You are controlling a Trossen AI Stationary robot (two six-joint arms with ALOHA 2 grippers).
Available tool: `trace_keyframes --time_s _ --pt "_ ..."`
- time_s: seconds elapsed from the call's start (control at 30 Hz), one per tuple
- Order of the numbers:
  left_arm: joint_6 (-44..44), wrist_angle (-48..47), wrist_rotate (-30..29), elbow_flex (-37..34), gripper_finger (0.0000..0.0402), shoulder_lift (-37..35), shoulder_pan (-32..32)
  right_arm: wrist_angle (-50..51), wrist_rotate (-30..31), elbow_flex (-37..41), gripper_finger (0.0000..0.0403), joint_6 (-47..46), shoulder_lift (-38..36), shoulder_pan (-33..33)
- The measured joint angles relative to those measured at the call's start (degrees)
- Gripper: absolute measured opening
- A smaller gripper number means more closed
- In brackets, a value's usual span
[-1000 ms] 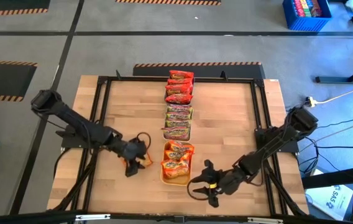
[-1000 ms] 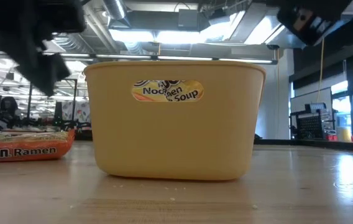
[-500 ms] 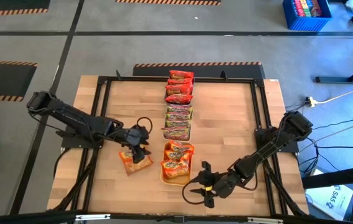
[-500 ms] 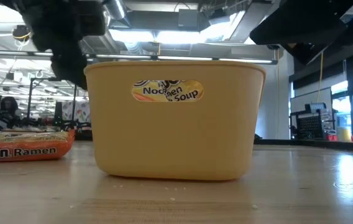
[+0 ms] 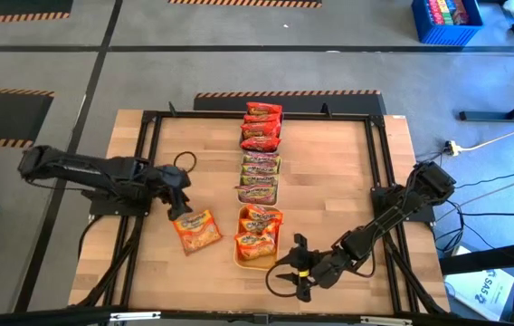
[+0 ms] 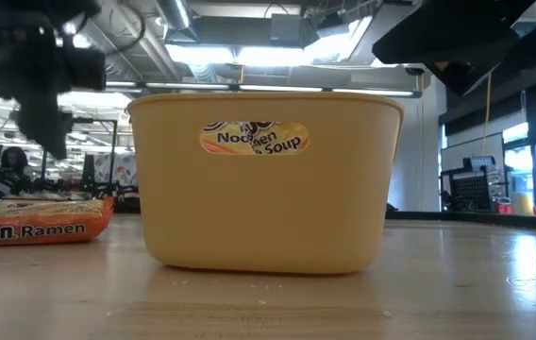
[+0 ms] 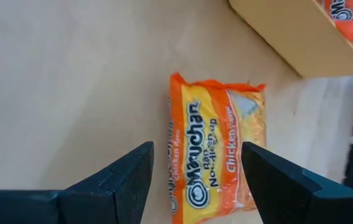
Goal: Sort Maruchan noodles
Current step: Put the orange noodle pack into the yellow bin
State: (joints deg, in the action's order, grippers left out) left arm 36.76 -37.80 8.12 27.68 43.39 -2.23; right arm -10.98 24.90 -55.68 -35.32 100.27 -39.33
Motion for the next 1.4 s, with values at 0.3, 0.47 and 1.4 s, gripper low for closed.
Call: trace_keyframes --time_s 0.3,0.47,1.4 --pt "-1.2 14.0 13.6 -12.0 0.0238 1.6 9.5 0.0 1.6 0.0 0.0161 0.8 0.0 0.0" --pt "-1.3 19.6 16.1 -15.0 0.0237 4.3 10.9 0.0 1.6 0.0 0.0161 0.8 0.0 0.0" --pt "1.9 47.4 24.4 -19.6 0.0234 24.3 3.0 0.0 1.7 0.0 0.0161 1.2 0.0 0.0"
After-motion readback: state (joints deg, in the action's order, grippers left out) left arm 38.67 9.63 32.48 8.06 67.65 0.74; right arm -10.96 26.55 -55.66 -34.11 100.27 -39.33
